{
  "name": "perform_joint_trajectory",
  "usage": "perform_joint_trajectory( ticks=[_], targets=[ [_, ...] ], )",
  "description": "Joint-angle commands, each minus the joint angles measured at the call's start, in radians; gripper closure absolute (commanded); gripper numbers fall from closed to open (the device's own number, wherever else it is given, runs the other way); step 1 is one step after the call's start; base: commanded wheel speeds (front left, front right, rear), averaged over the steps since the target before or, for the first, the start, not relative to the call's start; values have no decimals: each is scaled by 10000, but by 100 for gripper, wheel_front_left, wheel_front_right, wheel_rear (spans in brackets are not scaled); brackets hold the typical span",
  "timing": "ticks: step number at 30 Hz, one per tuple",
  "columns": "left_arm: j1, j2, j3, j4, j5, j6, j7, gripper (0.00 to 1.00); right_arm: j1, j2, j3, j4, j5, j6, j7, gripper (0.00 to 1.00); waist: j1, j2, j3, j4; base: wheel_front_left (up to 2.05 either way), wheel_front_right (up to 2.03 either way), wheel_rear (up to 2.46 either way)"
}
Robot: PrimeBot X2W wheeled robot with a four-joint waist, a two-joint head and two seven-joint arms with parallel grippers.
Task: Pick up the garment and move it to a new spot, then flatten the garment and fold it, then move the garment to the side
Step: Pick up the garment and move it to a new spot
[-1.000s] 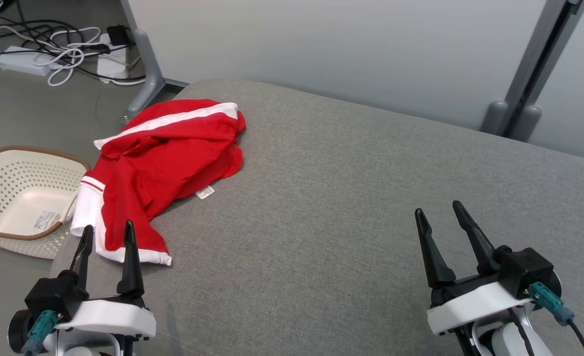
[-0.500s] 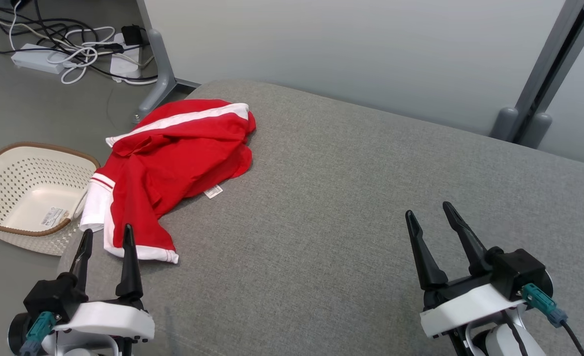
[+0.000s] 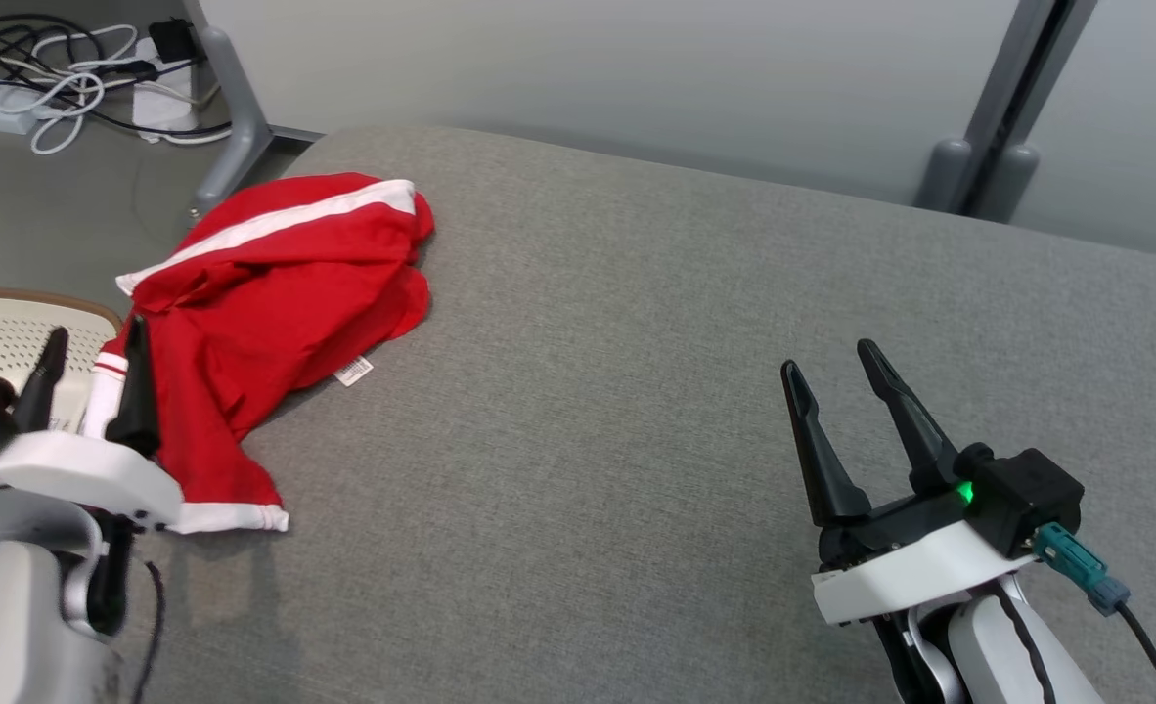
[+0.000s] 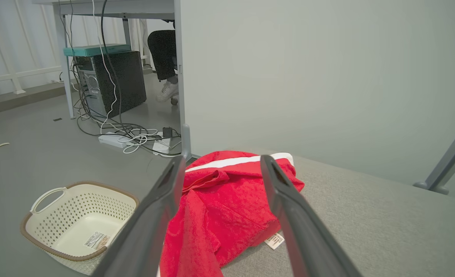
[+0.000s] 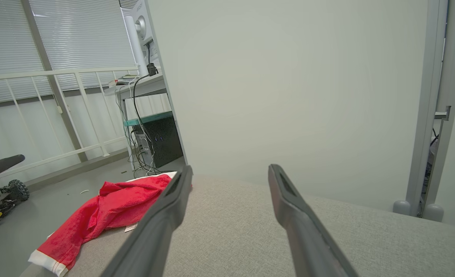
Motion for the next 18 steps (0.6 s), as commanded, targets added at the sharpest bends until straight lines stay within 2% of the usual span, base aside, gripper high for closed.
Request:
perform_joint_trajectory(
  ticks=[1, 10, 18],
  targets=[
    [-500, 338, 138, 240, -106, -70, 174, 0, -182, -91, 75, -76, -24, 18, -52, 0, 0, 0, 336, -365, 0, 0, 0],
    [-2548, 1744, 572, 1686, -1168, -303, 1669, 0, -991, -228, 580, -615, -50, 18, -51, 0, 0, 0, 1448, -1638, 0, 0, 0],
    [-3904, 2900, 471, 3384, -1896, -402, 2698, 0, -1580, -243, 729, -896, -140, 18, -51, 0, 0, 0, 2535, -2631, 0, 0, 0]
  ],
)
